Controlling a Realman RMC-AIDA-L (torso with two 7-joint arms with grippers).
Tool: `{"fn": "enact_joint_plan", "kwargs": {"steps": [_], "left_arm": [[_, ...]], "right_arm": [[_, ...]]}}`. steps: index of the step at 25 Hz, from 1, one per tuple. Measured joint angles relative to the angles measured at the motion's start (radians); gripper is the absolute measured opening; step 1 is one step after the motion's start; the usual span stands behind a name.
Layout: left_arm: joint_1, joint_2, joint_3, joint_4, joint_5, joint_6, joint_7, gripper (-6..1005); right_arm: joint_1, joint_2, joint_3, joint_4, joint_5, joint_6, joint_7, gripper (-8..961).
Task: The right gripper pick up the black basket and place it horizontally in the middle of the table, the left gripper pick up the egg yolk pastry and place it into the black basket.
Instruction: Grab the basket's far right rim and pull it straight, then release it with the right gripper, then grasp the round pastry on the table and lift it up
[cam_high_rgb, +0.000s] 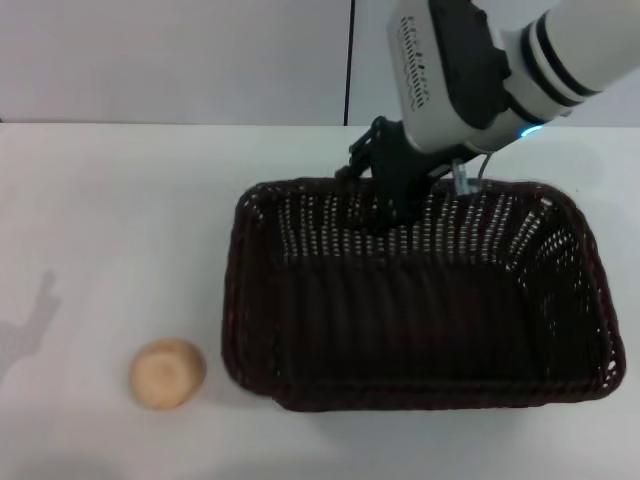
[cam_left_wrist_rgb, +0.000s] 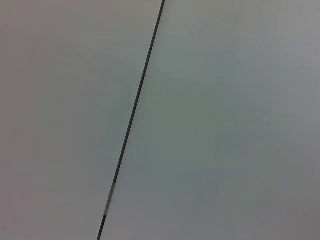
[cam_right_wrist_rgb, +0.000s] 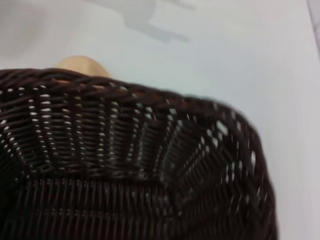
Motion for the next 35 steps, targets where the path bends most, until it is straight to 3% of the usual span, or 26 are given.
{"fn": "enact_joint_plan", "kwargs": {"steps": [2, 8, 11, 17, 20, 23, 27, 30, 35], "left_arm": [[-0.001, 0.0, 0.003, 0.004, 0.001, 0.0, -0.011, 860], [-0.002, 0.003, 0.015, 0.02, 0.004, -0.032, -0.058, 859], [-0.012, 0.006, 0.07, 0.06, 0.024, -0.026, -0.089, 859], [-0.058, 0.007, 0.253, 0.228, 0.042, -0.014, -0.232, 859], [-0.068, 0.01, 0.341, 0.288, 0.042, 0.008, -0.238, 859], [-0.072, 0.008, 0.423, 0.345, 0.042, 0.022, -0.249, 859], [-0.07, 0.009, 0.501, 0.368, 0.042, 0.044, -0.253, 859], [-0.058, 0.007, 0.563, 0.387, 0.042, 0.061, -0.256, 859], [-0.069, 0.003, 0.635, 0.381, 0.087, 0.038, -0.255, 860]], "right_arm": [[-0.047, 0.0, 0.0, -0.07, 0.026, 0.002, 0.002, 468], [-0.101, 0.001, -0.001, -0.149, 0.054, 0.004, 0.031, 673], [-0.176, 0.001, 0.001, -0.246, 0.096, 0.005, 0.062, 795], [-0.477, -0.004, 0.033, -0.547, 0.455, 0.091, 0.068, 794], [-0.637, 0.0, 0.044, -0.619, 0.655, 0.124, 0.022, 793], [-0.781, 0.002, 0.062, -0.575, 0.959, 0.123, -0.132, 793], [-0.9, -0.003, 0.094, -0.39, 1.348, 0.022, -0.364, 792], [-0.932, -0.003, 0.142, -0.223, 1.509, -0.103, -0.442, 792], [-0.914, -0.004, 0.239, 0.051, 1.607, -0.266, -0.527, 791]]}}
